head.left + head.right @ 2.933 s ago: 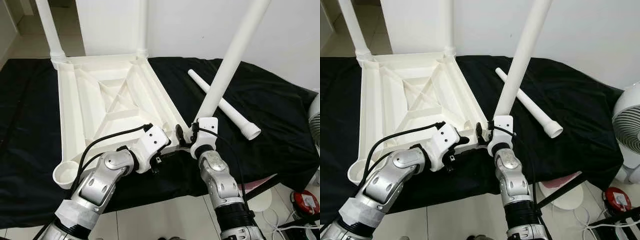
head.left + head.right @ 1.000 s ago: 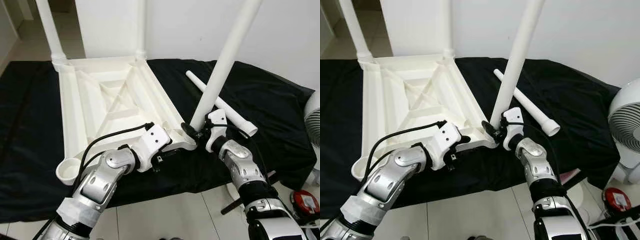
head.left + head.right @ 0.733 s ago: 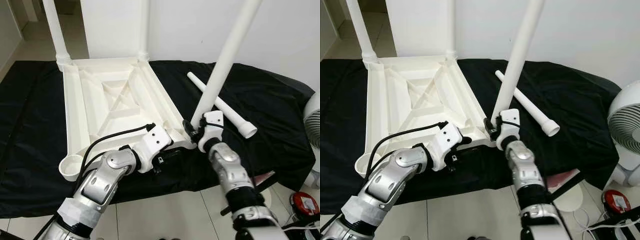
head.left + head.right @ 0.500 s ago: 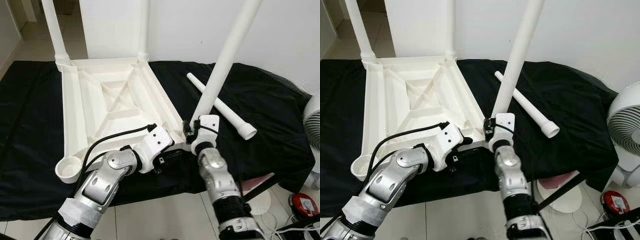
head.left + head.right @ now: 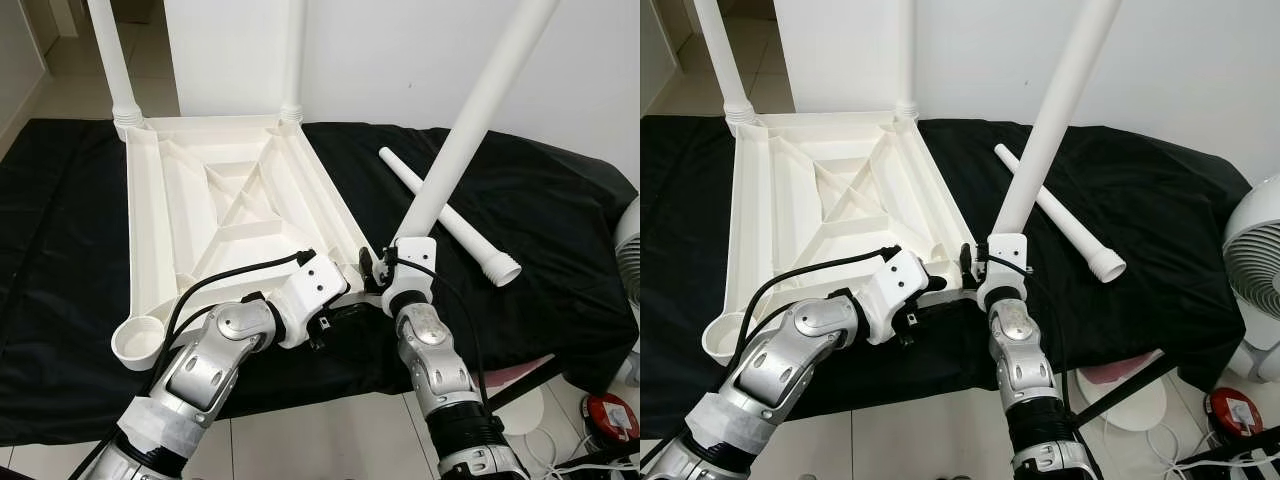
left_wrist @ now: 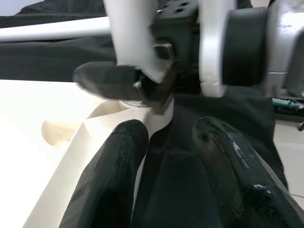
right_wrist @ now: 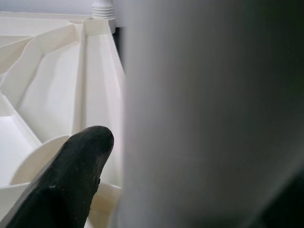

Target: Building children table

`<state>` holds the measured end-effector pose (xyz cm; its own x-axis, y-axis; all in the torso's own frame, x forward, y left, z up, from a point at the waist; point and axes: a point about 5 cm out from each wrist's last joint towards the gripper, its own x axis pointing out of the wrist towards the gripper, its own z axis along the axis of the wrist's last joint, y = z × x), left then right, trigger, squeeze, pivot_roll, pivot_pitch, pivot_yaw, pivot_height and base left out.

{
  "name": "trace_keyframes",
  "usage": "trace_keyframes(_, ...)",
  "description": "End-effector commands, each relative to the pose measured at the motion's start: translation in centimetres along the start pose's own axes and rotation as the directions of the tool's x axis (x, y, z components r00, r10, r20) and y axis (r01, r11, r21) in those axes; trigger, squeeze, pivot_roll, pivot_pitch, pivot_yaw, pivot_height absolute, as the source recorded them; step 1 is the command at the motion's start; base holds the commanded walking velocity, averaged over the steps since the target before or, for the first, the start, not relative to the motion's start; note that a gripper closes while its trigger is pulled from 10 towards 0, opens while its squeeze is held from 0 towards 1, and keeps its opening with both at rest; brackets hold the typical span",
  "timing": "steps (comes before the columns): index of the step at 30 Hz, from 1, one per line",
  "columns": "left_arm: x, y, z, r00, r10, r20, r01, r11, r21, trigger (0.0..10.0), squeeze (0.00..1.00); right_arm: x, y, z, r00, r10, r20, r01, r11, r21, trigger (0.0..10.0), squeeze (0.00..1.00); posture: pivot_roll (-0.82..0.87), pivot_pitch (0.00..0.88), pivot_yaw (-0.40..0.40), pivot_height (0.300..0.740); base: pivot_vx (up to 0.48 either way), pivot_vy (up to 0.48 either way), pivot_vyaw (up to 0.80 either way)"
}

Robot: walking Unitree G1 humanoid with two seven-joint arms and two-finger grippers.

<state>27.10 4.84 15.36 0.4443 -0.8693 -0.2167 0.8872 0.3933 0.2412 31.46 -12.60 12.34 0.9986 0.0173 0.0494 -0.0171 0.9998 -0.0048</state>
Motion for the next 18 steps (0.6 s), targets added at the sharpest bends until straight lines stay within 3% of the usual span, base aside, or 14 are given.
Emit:
trace_keyframes(1, 0.1, -0.3, -0.3, 1.0, -0.002, -0.005, 0.002, 1.0, -0.003, 10.0, 0.0, -0.7, -1.2, -0.4, 0.999, -0.054, -0.003, 0.054, 0.998, -0.012, 10.0, 1.0, 0.07, 0.0, -0.121, 0.74, 0.0, 0.0, 0.0)
trace_keyframes(6, 0.1, -0.3, -0.3, 1.0, -0.003, -0.005, 0.003, 1.0, -0.003, 10.0, 0.0, -1.3, -1.8, -0.5, 0.996, -0.087, 0.009, 0.088, 0.996, -0.011, 10.0, 1.0, 0.07, 0.0, -0.12, 0.74, 0.0, 0.0, 0.0)
trace_keyframes(7, 0.2, -0.3, -0.3, 1.0, -0.005, -0.005, 0.005, 1.0, -0.002, 10.0, 0.0, -1.7, -2.1, -0.4, 0.996, -0.076, 0.037, 0.077, 0.997, -0.002, 10.0, 0.0, 0.07, 0.0, -0.117, 0.74, 0.0, 0.0, 0.0)
trace_keyframes(18, 0.2, -0.4, -0.3, 1.0, -0.01, -0.004, 0.01, 1.0, -0.001, 10.0, 0.0, -3.5, -2.7, -0.4, 0.996, 0.001, 0.095, -0.002, 1.0, 0.009, 10.0, 0.0, 0.06, 0.0, -0.113, 0.74, 0.0, 0.0, 0.0)
